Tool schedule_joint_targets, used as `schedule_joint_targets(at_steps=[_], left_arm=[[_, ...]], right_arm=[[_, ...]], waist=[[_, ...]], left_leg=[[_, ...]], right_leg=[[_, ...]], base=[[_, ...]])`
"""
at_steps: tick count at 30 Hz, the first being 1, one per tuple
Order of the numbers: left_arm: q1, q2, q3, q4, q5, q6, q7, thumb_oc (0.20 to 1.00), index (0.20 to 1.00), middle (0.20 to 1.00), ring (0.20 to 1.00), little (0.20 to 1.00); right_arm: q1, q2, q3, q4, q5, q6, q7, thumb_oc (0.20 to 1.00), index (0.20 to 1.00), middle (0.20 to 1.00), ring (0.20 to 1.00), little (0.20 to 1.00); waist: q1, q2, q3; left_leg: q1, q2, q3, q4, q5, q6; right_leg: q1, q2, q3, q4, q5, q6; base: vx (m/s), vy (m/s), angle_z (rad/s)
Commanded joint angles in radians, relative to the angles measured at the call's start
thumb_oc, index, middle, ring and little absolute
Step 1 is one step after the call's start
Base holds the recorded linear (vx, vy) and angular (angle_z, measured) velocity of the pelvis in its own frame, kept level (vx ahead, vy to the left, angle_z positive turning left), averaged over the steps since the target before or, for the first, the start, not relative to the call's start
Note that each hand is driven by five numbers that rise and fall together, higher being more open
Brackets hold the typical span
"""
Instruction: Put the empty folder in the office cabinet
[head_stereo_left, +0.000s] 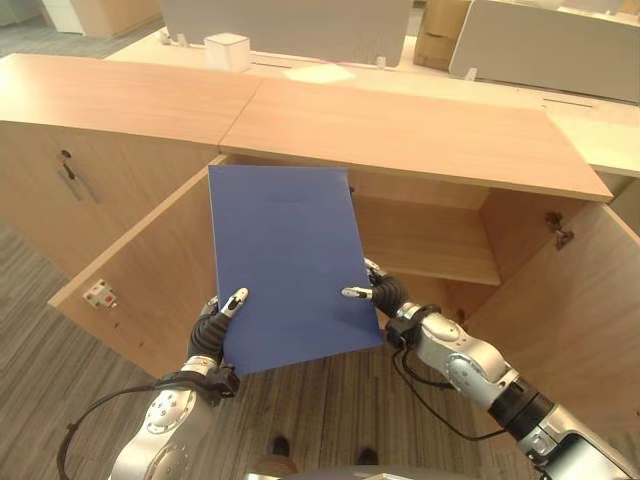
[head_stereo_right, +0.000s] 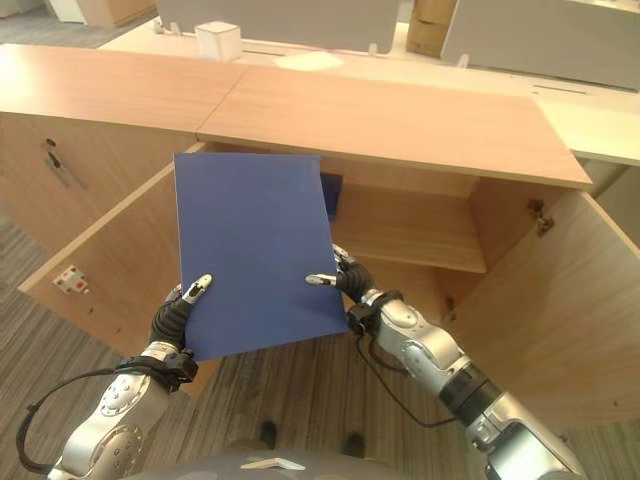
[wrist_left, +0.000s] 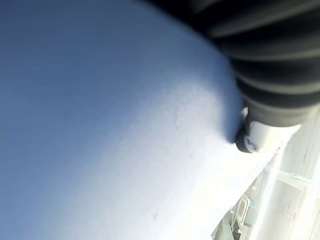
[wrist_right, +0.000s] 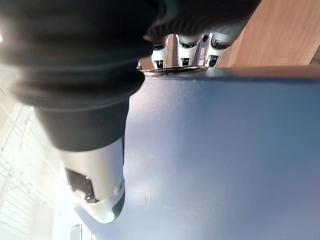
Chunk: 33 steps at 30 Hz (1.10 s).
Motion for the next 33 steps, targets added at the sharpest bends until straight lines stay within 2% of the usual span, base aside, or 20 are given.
schedule_joint_targets(at_steps=[1, 15, 25, 32, 33], left_arm=[[-0.084, 0.018, -0.007, -0.069, -0.016, -0.078, -0.053, 0.200, 0.200, 0.200, 0.200, 0.200], [-0.097, 0.024, -0.106, -0.043, -0.094, -0.049, -0.083, 0.200, 0.200, 0.200, 0.200, 0.200], [-0.091, 0.062, -0.127, -0.050, -0.115, -0.043, -0.097, 0.200, 0.200, 0.200, 0.200, 0.200], [-0.091, 0.076, -0.135, -0.056, -0.118, -0.035, -0.098, 0.200, 0.200, 0.200, 0.200, 0.200], [-0.092, 0.077, -0.136, -0.057, -0.120, -0.035, -0.100, 0.200, 0.200, 0.200, 0.200, 0.200]], right_arm=[[-0.119, 0.068, 0.072, -0.060, 0.009, -0.044, 0.096, 1.000, 1.000, 1.000, 1.000, 1.000], [-0.243, 0.109, 0.065, 0.072, 0.025, -0.054, 0.047, 1.000, 1.000, 1.000, 1.000, 1.000], [-0.372, 0.131, 0.067, 0.167, 0.032, -0.052, 0.017, 1.000, 1.000, 1.000, 1.000, 1.000], [-0.393, 0.139, 0.085, 0.194, 0.030, -0.037, 0.016, 1.000, 1.000, 1.000, 1.000, 1.000], [-0.392, 0.140, 0.089, 0.195, 0.028, -0.032, 0.019, 0.752, 0.752, 0.752, 0.752, 0.752]], waist=[[0.012, -0.053, -0.012], [0.033, -0.051, -0.020], [0.055, -0.053, -0.019], [0.064, -0.053, -0.019], [0.066, -0.052, -0.019]], left_leg=[[-0.049, -0.029, -0.005, -0.008, -0.085, 0.018], [-0.061, -0.036, -0.023, -0.008, -0.078, 0.022], [-0.075, -0.038, -0.030, -0.008, -0.071, 0.023], [-0.080, -0.040, -0.034, -0.008, -0.069, 0.023], [-0.080, -0.041, -0.033, -0.008, -0.069, 0.023]], right_leg=[[0.057, -0.145, -0.017, 0.085, -0.143, 0.101], [0.054, -0.150, -0.030, 0.083, -0.135, 0.100], [0.051, -0.146, -0.036, 0.065, -0.120, 0.100], [0.052, -0.148, -0.039, 0.060, -0.115, 0.102], [0.052, -0.148, -0.040, 0.059, -0.115, 0.103]], base=[[-0.02, -0.006, 0.05], [0.00, -0.002, 0.02], [0.00, 0.000, 0.01], [0.00, 0.001, 0.01], [0.00, 0.000, 0.00]])
